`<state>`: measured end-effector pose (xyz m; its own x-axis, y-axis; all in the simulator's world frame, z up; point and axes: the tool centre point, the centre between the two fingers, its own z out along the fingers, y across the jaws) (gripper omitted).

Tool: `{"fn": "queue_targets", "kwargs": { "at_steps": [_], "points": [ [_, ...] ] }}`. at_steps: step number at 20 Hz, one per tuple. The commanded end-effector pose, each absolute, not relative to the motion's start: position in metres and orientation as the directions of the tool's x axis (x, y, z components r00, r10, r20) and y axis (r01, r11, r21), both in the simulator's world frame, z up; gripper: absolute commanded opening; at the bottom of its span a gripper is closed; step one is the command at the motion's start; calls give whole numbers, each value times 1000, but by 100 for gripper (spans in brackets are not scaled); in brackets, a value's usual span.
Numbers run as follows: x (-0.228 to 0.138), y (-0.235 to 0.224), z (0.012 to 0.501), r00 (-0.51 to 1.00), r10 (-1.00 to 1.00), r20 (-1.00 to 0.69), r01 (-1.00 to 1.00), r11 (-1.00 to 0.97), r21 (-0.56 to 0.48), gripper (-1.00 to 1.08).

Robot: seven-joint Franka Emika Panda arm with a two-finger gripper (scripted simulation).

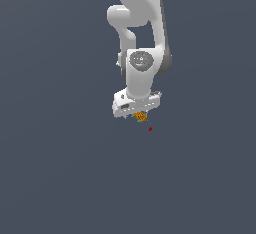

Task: Pick up the object and move it to a goal position.

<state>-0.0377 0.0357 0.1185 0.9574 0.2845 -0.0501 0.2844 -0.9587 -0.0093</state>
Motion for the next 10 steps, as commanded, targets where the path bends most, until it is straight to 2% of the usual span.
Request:
{"fn": "queue_targets", "kwargs": {
  "at_steps": [1,10],
  "points": [
    [-44,44,108,929,368,-42,368,-930,-8,100],
    [-67,70,77,795,607,-14,607,-795,-3,100]
  ]
}}
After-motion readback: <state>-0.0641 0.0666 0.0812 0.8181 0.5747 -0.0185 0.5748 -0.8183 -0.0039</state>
